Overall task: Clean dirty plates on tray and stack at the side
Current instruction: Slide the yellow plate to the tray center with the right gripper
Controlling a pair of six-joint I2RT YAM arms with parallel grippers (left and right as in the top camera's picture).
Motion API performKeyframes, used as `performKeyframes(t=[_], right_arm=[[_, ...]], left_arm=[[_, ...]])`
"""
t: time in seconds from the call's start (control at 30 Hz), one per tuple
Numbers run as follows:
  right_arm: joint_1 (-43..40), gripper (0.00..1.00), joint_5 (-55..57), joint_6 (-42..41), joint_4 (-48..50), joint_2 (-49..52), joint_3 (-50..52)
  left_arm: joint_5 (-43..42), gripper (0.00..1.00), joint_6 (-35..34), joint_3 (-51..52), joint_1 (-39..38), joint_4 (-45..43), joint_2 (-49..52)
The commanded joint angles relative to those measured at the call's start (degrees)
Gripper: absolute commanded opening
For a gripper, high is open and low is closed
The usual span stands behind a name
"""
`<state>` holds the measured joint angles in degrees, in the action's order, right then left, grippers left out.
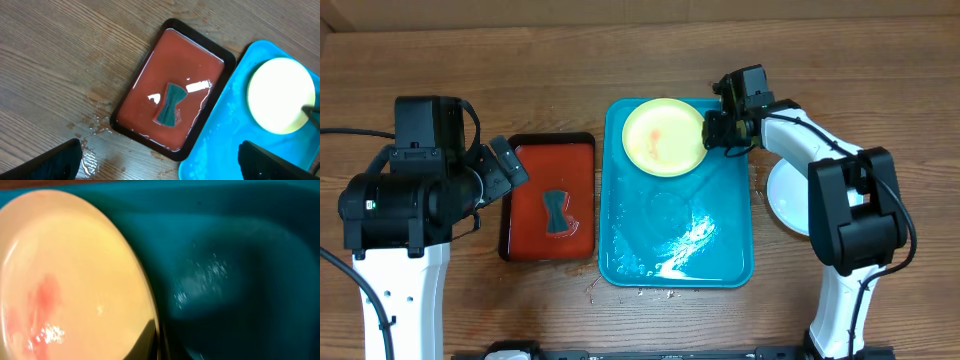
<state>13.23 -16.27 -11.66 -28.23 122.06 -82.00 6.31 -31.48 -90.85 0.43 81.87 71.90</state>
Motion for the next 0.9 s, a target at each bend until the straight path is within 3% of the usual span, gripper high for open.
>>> performKeyframes(t=[0.0, 0.23, 0.37, 0.53, 0.67, 0.77, 0.87], right_arm=[[-0.1, 0.04, 0.5, -1.7, -8.0, -7.9, -1.5], [0.4, 0.04, 3.3, -5.2, -27.1, -20.1, -1.5], [1.2, 0.04, 3.4, -6.9, -34.0, -20.8, 0.6], [3.4, 0.04, 4.7, -13.7, -22.8, -20.7, 13.2], [5.1, 0.04, 5.9, -15.0, -6.8, -20.7, 23.6], [5.1, 0.04, 7.8, -15.4, -2.3, -20.7, 26.5], [5.1, 0.16, 10.0, -14.8, -2.9, -21.5, 25.7]], left_arm=[[1.2, 1.0, 0.2, -0.4, 0.0, 0.0, 0.0], [1.2, 1.0, 0.2, -0.4, 0.0, 0.0, 0.0], [1.2, 1.0, 0.2, -0.4, 0.0, 0.0, 0.0], [1.2, 1.0, 0.2, -0.4, 0.0, -0.9, 0.0], [1.0, 1.0, -0.1, -0.4, 0.0, -1.2, 0.0], [-0.7, 1.0, -0.9, -0.4, 0.0, -1.2, 0.0], [-2.0, 0.99, 0.0, -0.1, -0.1, -0.3, 0.3]])
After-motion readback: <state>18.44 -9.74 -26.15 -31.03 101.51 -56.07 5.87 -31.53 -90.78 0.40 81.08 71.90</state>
